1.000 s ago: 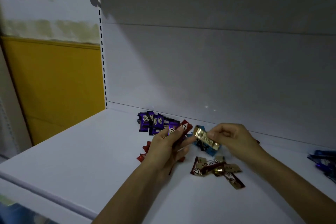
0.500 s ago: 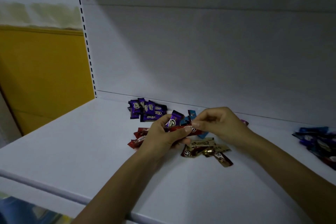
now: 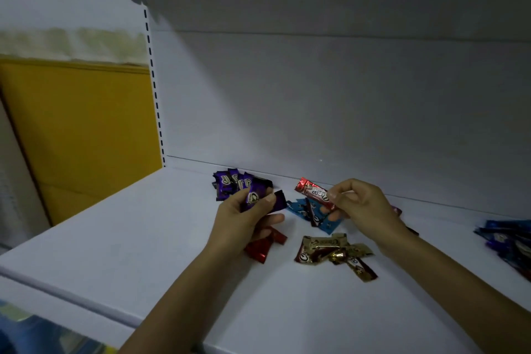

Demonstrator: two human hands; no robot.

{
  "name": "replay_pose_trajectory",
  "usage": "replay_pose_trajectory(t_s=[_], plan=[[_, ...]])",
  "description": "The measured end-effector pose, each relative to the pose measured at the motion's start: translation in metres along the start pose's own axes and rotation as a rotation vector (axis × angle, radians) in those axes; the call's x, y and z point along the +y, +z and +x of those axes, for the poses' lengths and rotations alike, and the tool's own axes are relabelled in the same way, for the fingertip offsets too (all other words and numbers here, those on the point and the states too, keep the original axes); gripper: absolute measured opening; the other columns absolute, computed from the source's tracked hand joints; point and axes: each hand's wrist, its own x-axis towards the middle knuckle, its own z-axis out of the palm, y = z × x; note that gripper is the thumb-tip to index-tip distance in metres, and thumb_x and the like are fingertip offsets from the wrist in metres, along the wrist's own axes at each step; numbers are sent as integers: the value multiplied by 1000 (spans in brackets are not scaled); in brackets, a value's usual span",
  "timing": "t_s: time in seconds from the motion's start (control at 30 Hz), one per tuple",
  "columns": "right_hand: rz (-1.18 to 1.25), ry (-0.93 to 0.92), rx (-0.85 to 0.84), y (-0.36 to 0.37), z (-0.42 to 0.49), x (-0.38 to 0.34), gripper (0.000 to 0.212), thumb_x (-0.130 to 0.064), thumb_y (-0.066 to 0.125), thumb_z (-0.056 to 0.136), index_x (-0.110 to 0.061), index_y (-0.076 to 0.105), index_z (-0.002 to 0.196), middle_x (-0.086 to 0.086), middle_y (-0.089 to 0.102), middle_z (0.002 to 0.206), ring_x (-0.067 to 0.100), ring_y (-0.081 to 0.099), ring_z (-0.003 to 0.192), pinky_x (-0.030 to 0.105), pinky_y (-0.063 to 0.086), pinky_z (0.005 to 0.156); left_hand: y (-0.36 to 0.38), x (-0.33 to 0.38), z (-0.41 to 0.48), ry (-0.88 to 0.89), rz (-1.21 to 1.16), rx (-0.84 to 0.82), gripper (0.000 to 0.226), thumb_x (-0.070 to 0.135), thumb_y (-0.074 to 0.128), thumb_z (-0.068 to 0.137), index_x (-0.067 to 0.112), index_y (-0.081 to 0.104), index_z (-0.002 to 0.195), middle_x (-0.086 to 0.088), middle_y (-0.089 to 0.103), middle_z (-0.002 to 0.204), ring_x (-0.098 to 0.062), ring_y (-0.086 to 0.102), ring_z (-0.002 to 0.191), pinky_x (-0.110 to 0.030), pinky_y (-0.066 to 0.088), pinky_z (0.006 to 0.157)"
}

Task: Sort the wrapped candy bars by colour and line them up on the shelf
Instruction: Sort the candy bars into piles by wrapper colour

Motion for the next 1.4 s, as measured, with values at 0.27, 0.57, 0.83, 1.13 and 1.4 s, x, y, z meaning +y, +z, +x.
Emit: replay_pose_trajectory(t_s=[0.27,0.57,0.83,1.13,1.4], plan=[[-233,-76,-302,62,1,-21,6,-18,65,88,-14,64,85,-8,72,71,1,68,66,10,48,59,-70,14,-32,218,368,204,28,42,55,88,15,61,94,3,73,72,-12,65,51,-17,45,42],[-477,-290,-182,99,-3,-18,33,-47,70,77,-19,56,69,-5,57,65,6,52,61,27,46,61,-82,9,-41,183,272,240,44,56,54,74,13,59,78,7,54,49,-2,47,42,-15,35,38],[-32,-159,-528,140,-21,-41,11,-18,74,81,-14,65,87,6,74,76,16,70,69,30,58,70,-82,5,-38,275,308,203,43,51,49,85,9,59,84,-3,58,58,-8,51,51,-17,41,45],[6,-29,-136,132,54,-37,11,-2,64,87,-12,67,88,3,69,82,9,65,64,12,51,54,-85,1,-32,210,222,240,19,17,41,101,24,55,112,4,72,93,-7,64,61,-15,49,53],[-347,-30,-18,139,90,-14,21,-26,57,94,-11,70,99,8,70,105,21,65,92,34,52,85,-83,2,-35,241,341,204,34,31,44,99,15,69,81,0,59,46,-6,47,36,-12,35,41]])
